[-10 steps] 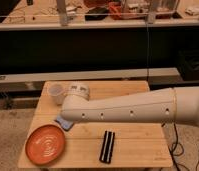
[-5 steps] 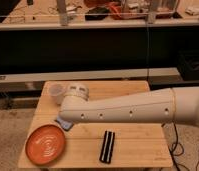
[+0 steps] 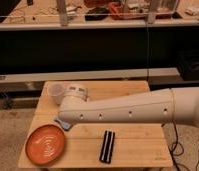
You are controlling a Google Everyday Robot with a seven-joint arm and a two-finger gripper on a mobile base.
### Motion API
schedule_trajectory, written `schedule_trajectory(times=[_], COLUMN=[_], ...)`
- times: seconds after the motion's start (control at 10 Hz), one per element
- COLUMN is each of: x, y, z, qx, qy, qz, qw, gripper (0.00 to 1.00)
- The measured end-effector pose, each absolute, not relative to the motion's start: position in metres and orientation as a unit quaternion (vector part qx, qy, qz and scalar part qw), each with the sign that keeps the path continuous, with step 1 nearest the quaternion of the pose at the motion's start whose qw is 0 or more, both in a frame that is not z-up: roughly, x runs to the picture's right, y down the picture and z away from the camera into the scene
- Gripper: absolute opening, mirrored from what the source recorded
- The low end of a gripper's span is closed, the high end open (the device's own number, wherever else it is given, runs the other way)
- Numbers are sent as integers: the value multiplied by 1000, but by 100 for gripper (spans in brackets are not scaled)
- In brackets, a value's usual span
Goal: Push the ceramic bowl across the table
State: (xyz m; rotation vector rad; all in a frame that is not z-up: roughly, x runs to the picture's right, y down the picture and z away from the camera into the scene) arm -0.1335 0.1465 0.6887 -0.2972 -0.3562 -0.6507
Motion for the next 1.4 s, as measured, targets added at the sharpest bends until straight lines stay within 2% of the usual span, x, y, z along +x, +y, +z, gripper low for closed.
schedule_trajectory(times=[1.4], x=[-167], y=[164], z=[686], qx=[-153], qy=[-239], qz=[-322], qw=[903], gripper=[1])
